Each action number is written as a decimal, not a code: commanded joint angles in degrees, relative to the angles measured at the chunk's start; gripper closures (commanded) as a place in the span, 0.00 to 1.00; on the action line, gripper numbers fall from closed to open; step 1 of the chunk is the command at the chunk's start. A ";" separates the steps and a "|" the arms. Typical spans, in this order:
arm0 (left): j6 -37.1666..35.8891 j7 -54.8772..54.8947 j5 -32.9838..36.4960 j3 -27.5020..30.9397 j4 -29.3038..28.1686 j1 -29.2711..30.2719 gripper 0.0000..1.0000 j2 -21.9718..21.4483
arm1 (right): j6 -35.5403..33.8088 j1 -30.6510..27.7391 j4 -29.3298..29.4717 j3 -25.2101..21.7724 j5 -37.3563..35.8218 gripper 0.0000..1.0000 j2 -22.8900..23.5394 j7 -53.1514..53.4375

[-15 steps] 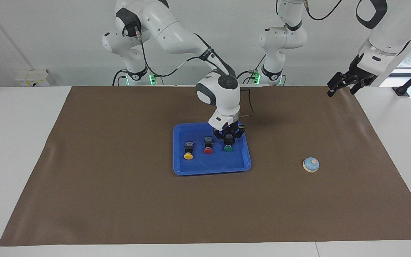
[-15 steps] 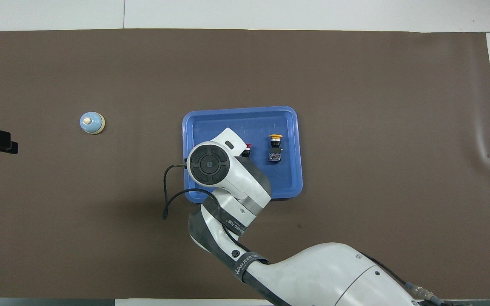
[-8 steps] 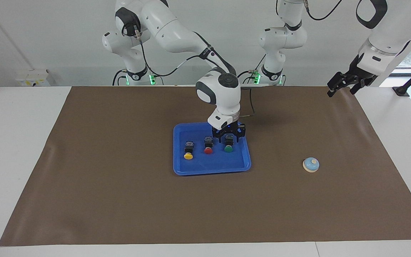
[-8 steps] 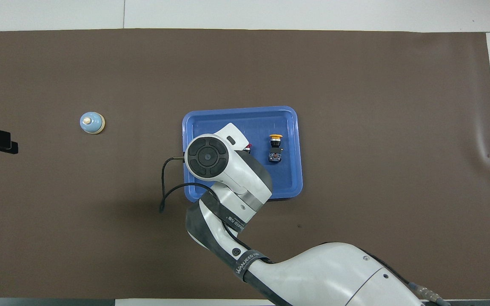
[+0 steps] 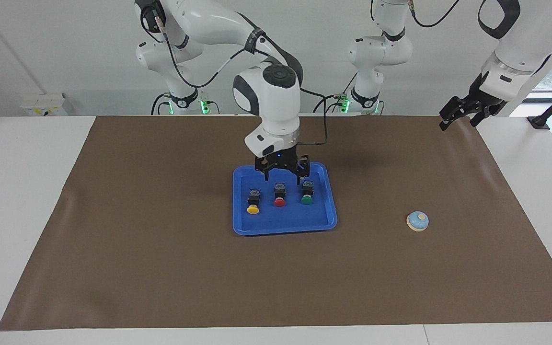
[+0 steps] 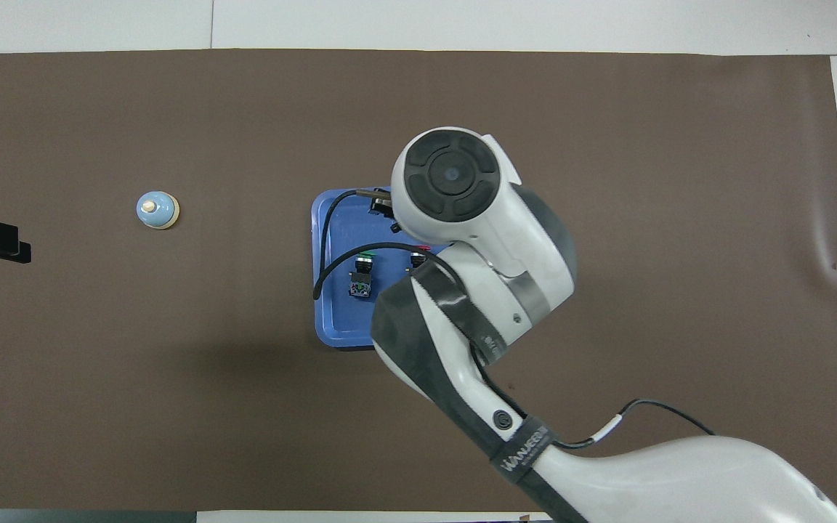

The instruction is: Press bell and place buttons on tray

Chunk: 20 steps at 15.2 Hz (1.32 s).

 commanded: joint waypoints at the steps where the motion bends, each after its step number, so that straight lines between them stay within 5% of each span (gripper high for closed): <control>1: -0.53 -0.33 -0.18 0.15 -0.11 -0.24 0.00 -0.76 | -3.49 -6.66 -1.25 0.57 1.18 0.00 -3.55 -8.07; 15: -0.53 -0.33 -0.18 0.15 -0.11 -0.16 0.00 -0.76 | -21.86 -27.86 -1.34 0.31 1.88 0.00 -13.84 -48.24; 20: -0.53 -0.33 -0.18 0.15 -0.11 -0.24 0.00 -0.76 | -28.80 -26.20 -1.43 -5.13 2.49 0.00 -19.46 -54.14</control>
